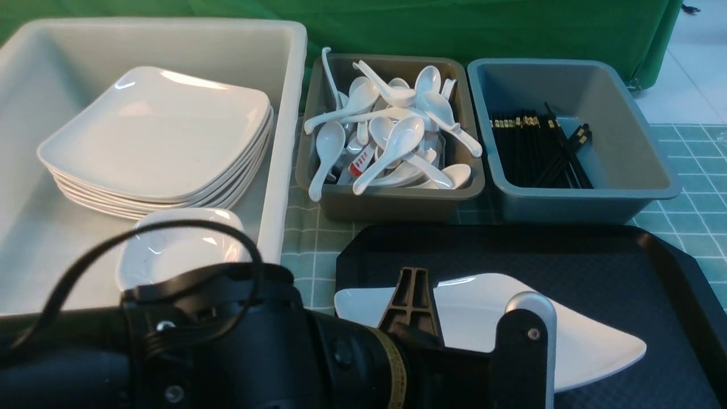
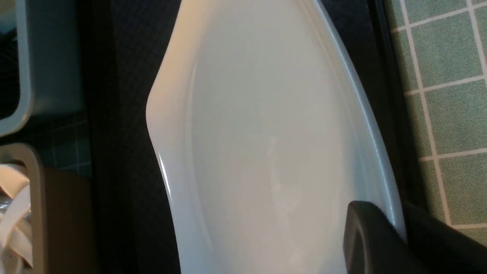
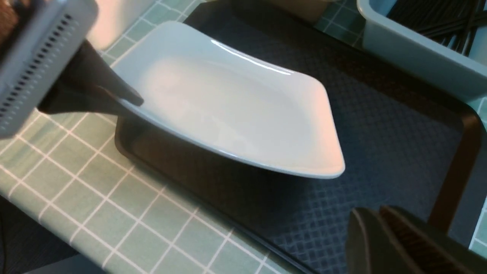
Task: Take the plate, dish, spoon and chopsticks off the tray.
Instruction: Use the left arm to put the plate into the large storage box on the left
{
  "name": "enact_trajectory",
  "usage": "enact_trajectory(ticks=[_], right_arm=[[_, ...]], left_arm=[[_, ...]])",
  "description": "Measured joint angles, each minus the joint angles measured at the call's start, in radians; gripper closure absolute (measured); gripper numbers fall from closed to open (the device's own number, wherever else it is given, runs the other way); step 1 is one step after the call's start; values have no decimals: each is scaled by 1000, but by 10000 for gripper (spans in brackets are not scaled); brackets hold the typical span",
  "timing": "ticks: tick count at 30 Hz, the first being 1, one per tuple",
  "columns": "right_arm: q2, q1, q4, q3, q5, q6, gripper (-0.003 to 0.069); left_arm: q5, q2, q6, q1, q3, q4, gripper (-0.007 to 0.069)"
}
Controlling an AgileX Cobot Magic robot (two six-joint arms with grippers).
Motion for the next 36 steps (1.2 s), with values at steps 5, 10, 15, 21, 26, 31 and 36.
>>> enact_trajectory(ticks=[5,10,15,21,26,31,36], right_arm=[[0,0,-22,0,0,9,591],[0,0,-140,0,-1,99,590],[0,0,-221,0,-58,160,590],[3,0,-248,0,-256,187,590],[29,0,-256,-2,-420,187,590],[90,0,-263,-27,-494,180,590],[142,0,-263,-28,-495,165,590]], left_arm=[[13,-43,20,0,5,-26,599],[11,-133,34,-10,8,-31,596],[-46,-231,11,-10,8,-3,595],[-59,-355,-109,19,8,133,594],[-8,-408,-197,139,8,272,594],[39,-395,-189,434,8,343,594],[-34,-306,-78,695,8,314,594]])
